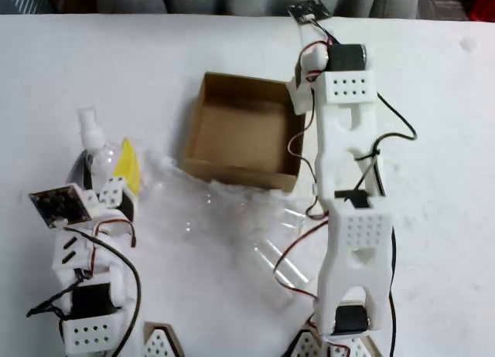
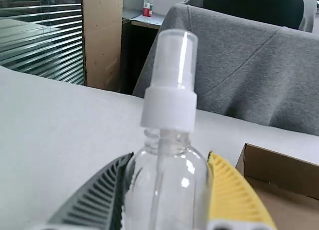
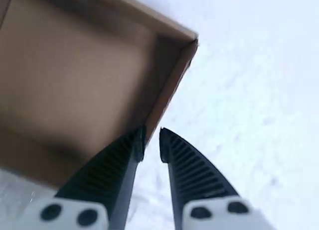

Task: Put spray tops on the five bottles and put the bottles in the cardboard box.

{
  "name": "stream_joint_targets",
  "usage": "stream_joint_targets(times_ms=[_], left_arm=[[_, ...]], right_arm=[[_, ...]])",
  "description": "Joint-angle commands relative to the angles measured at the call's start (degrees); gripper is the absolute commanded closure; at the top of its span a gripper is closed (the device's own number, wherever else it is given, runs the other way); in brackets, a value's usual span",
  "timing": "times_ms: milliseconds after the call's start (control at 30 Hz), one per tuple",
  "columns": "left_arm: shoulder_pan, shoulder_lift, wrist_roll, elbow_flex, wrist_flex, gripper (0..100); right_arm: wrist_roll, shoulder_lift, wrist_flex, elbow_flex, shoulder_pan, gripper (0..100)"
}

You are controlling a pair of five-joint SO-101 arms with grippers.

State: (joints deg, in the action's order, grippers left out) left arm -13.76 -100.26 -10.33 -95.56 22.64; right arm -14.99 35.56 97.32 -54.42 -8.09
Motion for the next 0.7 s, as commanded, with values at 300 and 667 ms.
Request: stream_joint_targets(times_ms=[300,667], left_arm=[[-0.84,-1.71,-3.60,1.76,-2.90,98],[-0.92,-1.71,-7.91,1.76,-2.55,98]], right_arm=[[0.09,-35.47,1.10,35.78,-3.91,98.3],[3.69,-59.47,-10.95,66.02,-13.41,98.3]])
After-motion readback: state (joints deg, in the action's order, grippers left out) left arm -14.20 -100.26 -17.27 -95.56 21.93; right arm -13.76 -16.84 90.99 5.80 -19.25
